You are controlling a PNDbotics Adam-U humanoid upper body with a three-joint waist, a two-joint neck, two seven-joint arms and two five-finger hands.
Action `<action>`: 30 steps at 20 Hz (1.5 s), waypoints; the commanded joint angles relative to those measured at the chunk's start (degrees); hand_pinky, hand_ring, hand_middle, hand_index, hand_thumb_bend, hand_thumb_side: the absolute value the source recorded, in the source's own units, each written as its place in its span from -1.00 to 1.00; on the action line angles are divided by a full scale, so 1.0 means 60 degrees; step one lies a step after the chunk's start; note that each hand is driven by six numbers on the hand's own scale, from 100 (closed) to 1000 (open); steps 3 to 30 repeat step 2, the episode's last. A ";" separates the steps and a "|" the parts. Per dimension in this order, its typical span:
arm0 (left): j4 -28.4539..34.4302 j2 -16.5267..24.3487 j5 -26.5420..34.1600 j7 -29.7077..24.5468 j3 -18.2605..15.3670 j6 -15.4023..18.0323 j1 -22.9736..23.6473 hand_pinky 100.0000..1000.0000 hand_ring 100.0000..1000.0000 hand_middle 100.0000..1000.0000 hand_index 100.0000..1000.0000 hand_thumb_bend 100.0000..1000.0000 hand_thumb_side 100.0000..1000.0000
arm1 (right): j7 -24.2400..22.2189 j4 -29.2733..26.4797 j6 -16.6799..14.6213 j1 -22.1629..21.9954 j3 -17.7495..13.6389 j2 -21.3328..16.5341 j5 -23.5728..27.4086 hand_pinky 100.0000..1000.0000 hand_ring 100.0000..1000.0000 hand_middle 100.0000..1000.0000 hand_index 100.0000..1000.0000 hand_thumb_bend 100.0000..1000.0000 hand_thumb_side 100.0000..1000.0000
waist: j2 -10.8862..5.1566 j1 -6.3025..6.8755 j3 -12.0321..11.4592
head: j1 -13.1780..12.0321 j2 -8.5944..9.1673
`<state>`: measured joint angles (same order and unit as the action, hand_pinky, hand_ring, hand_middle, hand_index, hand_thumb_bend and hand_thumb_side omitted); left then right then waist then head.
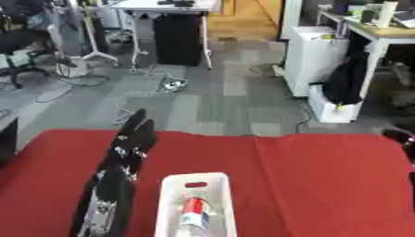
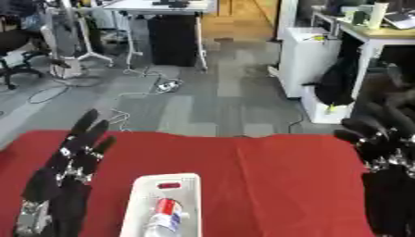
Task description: Pick up objects on the table and place them in the box.
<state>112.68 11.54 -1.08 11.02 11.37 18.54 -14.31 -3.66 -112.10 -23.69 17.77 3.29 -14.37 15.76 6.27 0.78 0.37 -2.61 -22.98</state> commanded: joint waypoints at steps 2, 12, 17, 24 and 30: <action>0.0214 -0.0023 -0.0035 0.0041 -0.0054 0.0005 -0.0170 0.85 1.00 0.96 0.67 -0.57 0.90 | 0.0137 -0.0285 0.0034 0.0049 0.0010 0.0015 -0.0135 0.46 0.50 0.64 0.76 -1.00 0.87 | -0.0095 0.0013 -0.0071 | -0.0075 0.0068; 0.0214 -0.0023 -0.0035 0.0041 -0.0054 0.0005 -0.0170 0.85 1.00 0.96 0.67 -0.57 0.90 | 0.0137 -0.0285 0.0034 0.0049 0.0010 0.0015 -0.0135 0.46 0.50 0.64 0.76 -1.00 0.87 | -0.0095 0.0013 -0.0071 | -0.0075 0.0068; 0.0214 -0.0023 -0.0035 0.0041 -0.0054 0.0005 -0.0170 0.85 1.00 0.96 0.67 -0.57 0.90 | 0.0137 -0.0285 0.0034 0.0049 0.0010 0.0015 -0.0135 0.46 0.50 0.64 0.76 -1.00 0.87 | -0.0095 0.0013 -0.0071 | -0.0075 0.0068; 0.0214 -0.0023 -0.0035 0.0041 -0.0054 0.0005 -0.0170 0.85 1.00 0.96 0.67 -0.57 0.90 | 0.0137 -0.0285 0.0034 0.0049 0.0010 0.0015 -0.0135 0.46 0.50 0.64 0.76 -1.00 0.87 | -0.0095 0.0013 -0.0071 | -0.0075 0.0068; 0.0214 -0.0023 -0.0035 0.0041 -0.0054 0.0005 -0.0170 0.85 1.00 0.96 0.67 -0.57 0.90 | 0.0137 -0.0285 0.0034 0.0049 0.0010 0.0015 -0.0135 0.46 0.50 0.64 0.76 -1.00 0.87 | -0.0095 0.0013 -0.0071 | -0.0075 0.0068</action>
